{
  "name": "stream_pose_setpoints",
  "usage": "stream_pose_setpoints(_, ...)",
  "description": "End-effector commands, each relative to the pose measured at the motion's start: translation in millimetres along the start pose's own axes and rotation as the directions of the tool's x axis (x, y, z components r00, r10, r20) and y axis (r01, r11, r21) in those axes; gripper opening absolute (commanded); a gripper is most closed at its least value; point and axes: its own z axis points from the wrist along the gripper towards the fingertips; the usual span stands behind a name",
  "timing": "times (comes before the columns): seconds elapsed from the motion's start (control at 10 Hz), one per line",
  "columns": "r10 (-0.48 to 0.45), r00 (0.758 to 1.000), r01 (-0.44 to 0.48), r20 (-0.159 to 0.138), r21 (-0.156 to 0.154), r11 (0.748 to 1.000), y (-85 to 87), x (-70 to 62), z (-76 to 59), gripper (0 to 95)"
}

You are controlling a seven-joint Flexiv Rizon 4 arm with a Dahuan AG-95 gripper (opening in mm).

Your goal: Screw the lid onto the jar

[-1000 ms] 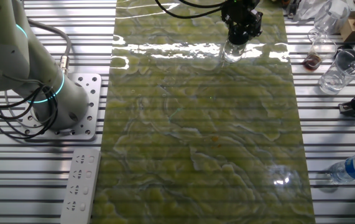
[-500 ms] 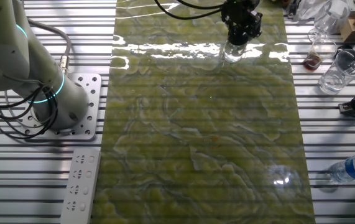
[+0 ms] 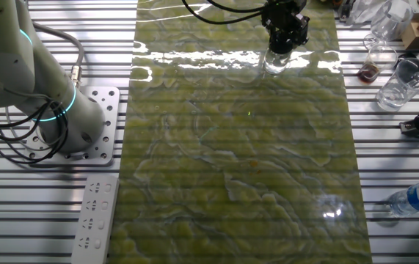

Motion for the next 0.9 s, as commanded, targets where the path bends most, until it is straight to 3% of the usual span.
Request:
stream_pose_setpoints(0.1, 0.03, 1.0, -0.03, 0.0, 0.003, 1.0, -0.4, 0.2, 0.9, 57.0)
stream_pose_setpoints(0.7, 0.116, 0.993, -0.116, -0.002, 0.014, 0.993, -0.3, 0.3, 1.7, 57.0)
stream_pose_setpoints(0.9, 0.157, 0.987, -0.157, 0.014, 0.03, 0.987, -0.3, 0.3, 1.7, 57.0)
